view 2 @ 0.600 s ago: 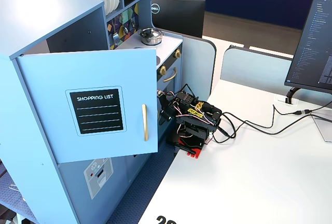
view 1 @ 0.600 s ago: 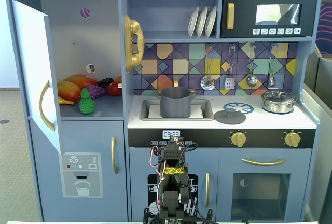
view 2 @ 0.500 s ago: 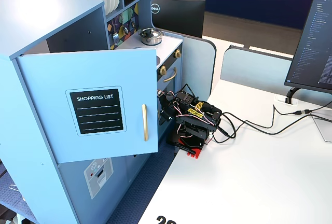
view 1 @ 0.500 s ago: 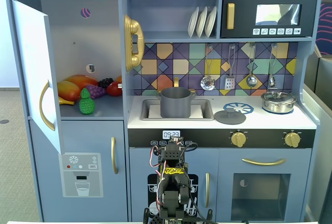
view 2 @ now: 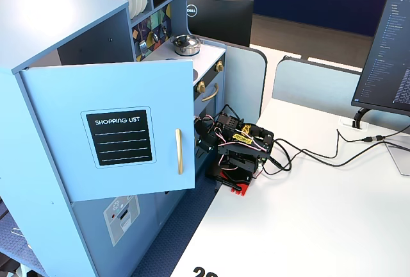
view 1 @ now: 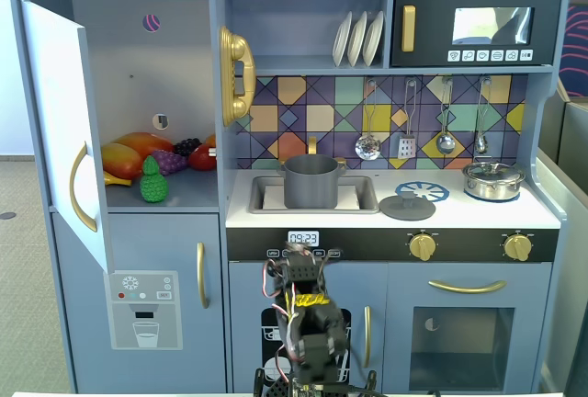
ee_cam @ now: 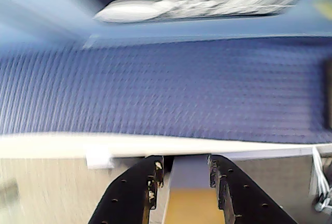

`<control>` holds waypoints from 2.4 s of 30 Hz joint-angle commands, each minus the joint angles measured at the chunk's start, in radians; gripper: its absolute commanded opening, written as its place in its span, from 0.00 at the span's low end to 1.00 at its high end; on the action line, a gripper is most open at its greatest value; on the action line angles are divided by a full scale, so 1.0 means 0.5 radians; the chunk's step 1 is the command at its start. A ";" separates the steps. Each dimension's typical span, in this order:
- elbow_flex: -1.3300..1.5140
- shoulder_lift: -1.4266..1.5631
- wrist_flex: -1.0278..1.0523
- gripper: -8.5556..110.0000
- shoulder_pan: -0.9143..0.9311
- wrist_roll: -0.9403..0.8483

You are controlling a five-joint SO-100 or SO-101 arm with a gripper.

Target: Pick up the green pineapple from the left cabinet and place it in the gray recipient

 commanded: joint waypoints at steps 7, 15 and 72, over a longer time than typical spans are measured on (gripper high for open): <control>-0.638 -0.184 -1.519 0.07 -1.433 -0.156; -0.902 -0.485 -2.111 0.18 -1.371 -0.190; -1.816 -2.206 -3.135 0.46 -1.052 -0.193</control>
